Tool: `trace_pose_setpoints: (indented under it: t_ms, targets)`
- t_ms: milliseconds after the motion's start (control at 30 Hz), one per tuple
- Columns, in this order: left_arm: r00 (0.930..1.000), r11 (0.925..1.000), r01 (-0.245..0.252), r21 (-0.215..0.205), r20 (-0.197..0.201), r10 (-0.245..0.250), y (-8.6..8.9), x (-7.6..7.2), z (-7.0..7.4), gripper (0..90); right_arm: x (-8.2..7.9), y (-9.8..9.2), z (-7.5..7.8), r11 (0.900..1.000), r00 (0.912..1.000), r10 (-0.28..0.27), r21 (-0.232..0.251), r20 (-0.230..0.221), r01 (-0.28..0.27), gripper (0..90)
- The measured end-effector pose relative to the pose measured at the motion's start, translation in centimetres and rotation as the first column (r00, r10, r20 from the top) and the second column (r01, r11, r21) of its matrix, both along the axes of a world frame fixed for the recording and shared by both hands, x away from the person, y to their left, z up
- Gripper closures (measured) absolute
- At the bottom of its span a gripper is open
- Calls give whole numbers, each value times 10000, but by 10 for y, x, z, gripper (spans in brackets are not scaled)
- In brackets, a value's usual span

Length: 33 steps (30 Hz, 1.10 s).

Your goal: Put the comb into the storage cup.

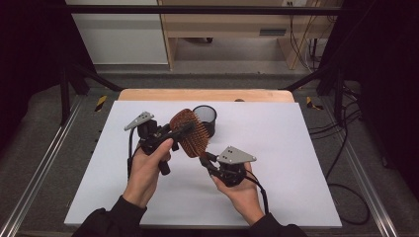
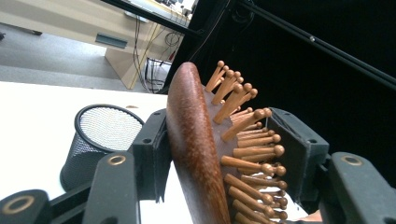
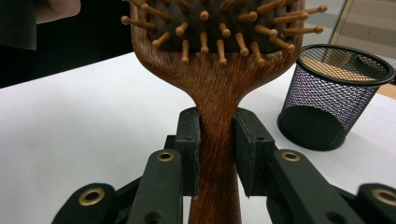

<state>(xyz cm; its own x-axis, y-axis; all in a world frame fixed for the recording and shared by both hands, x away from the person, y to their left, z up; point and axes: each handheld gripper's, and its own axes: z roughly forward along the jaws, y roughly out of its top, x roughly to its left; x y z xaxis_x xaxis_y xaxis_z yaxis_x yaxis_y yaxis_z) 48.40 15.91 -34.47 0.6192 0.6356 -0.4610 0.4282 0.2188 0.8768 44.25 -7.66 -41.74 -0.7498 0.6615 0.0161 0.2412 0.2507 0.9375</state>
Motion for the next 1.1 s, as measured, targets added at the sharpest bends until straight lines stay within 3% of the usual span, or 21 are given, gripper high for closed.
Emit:
trace_pose_setpoints:
  t_ms: [700, 1100]
  targets:
    - [10000, 9999, 35, 169, 61, -36, -7, -5, 3, 495, 1, 0, -3, 10000, 10000, -13, -55, -97, 12, 725]
    - [10000, 9999, 89, 49, 34, -89, -9, -6, 4, 508, 2, -1, -4, 10000, 9999, 26, -53, -159, -27, 725]
